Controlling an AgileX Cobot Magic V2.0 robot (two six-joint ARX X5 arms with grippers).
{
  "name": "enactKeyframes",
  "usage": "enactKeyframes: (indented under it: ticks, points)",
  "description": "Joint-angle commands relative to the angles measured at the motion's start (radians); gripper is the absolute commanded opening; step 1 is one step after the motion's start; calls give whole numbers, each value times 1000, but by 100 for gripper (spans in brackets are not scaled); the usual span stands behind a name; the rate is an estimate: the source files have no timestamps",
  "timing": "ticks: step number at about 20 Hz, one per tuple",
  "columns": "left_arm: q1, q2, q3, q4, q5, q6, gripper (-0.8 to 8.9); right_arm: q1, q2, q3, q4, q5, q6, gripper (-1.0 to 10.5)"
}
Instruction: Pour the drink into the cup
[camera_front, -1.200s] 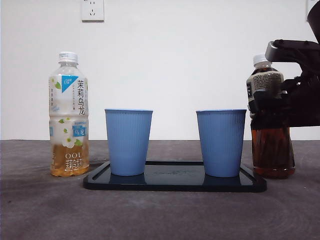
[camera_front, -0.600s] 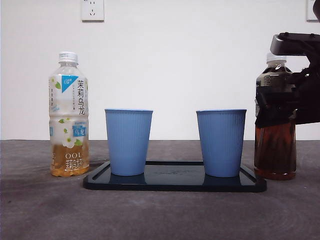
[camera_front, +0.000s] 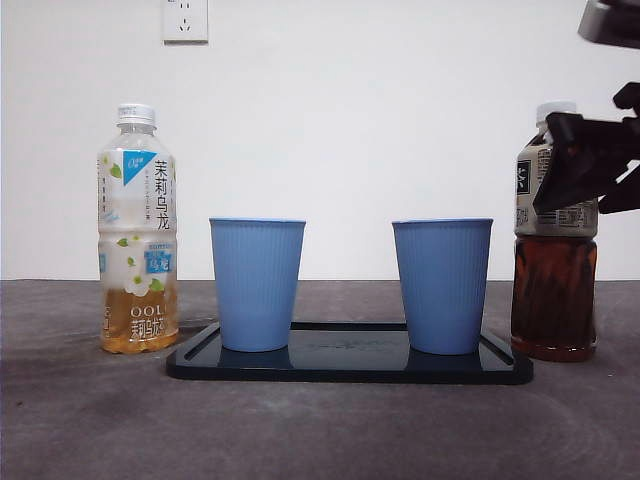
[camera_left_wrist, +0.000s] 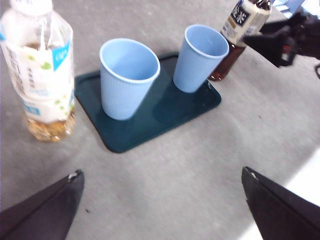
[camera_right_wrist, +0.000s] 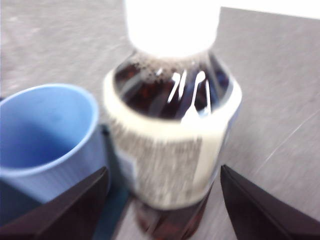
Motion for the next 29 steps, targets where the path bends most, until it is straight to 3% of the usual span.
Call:
enactKeyframes:
  ticks: [1, 5, 8, 11, 17, 23, 29]
  points:
    - [-3, 15, 16, 31, -53, -1, 519, 6, -56, 12, -96, -37, 68, 365]
    - [-3, 69, -5, 114, -111, -3, 627, 22, -193, 15, -293, -133, 105, 364]
    - [-3, 127, -51, 221, -113, -8, 627, 38, -299, 36, -422, -257, 166, 364]
    - [-3, 183, -124, 358, -185, -11, 631, 48, -374, 95, -544, -351, 181, 364]
    - [-3, 311, -299, 740, -196, -56, 631, 51, -440, 269, -684, -371, 181, 364]
    - [-3, 550, -325, 998, -237, -55, 637, 51, -439, 377, -809, -415, 179, 364]
    - [-3, 700, -324, 1160, -241, -55, 636, 51, -439, 383, -892, -482, 179, 364]
